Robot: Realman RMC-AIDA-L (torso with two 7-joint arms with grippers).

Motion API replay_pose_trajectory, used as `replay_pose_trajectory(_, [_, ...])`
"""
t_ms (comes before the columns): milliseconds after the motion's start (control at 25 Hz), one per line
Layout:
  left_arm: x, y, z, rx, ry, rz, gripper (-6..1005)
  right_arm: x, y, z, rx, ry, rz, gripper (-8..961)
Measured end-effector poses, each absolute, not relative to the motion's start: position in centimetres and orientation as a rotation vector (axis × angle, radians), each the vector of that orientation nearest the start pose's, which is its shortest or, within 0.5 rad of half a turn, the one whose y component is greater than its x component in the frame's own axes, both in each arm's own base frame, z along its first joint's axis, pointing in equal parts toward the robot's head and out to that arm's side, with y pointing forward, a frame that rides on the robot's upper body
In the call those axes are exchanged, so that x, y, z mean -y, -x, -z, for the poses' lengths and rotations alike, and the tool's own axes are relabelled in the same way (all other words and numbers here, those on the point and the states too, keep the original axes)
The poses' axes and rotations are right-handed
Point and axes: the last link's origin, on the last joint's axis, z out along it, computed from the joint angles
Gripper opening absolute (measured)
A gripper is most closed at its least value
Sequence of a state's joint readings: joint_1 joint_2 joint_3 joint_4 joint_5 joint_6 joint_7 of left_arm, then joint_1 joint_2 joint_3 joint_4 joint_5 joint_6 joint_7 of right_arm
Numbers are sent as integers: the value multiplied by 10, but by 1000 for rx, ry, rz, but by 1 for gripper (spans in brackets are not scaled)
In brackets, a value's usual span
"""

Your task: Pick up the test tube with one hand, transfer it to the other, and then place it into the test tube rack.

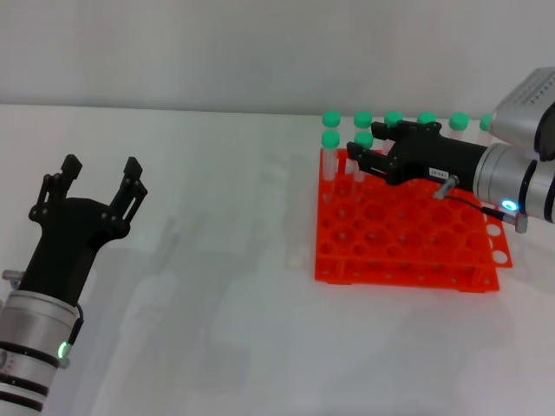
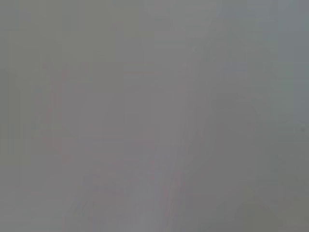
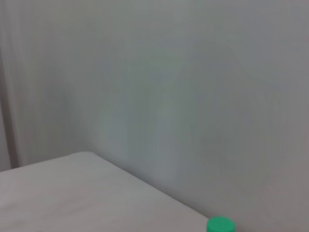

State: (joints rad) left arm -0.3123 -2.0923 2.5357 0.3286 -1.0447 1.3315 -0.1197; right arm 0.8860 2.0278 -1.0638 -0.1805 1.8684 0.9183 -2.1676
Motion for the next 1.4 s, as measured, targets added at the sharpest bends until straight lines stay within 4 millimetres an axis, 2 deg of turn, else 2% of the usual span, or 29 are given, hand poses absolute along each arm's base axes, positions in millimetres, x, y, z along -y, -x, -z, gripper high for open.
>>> replay_pose_trajectory(120, [-290, 304, 34, 556, 1549, 901, 832, -440, -192, 47, -453, 2396, -659, 471])
replay_pose_trajectory(320, [-291, 304, 33, 551, 1547, 897, 832, -430, -197, 44, -458, 2415, -717, 706])
replay_pose_trajectory(520, [-299, 303, 30, 528, 1551, 890, 832, -400, -216, 20, -373, 2402, -868, 874])
replay_pose_trajectory(640, [-305, 301, 27, 519, 1548, 887, 832, -386, -233, 4, -333, 2310, -924, 874])
replay_pose_trajectory(760, [-312, 298, 27, 510, 1557, 884, 832, -380, -263, -18, -384, 2084, -935, 874])
replay_pose_trajectory(960, [-320, 298, 23, 512, 1538, 878, 832, -380, -318, -48, -490, 1721, -778, 875])
replay_pose_trajectory(1120, [-327, 296, 18, 544, 1484, 905, 832, -371, -356, -64, -571, 1498, -654, 875])
replay_pose_trajectory(1240, [-329, 299, 14, 618, 1422, 960, 832, -363, -377, -73, -656, 1373, -615, 875])
replay_pose_trajectory(1400, [-331, 308, 10, 702, 1374, 980, 832, -359, -390, -76, -727, 1301, -591, 875])
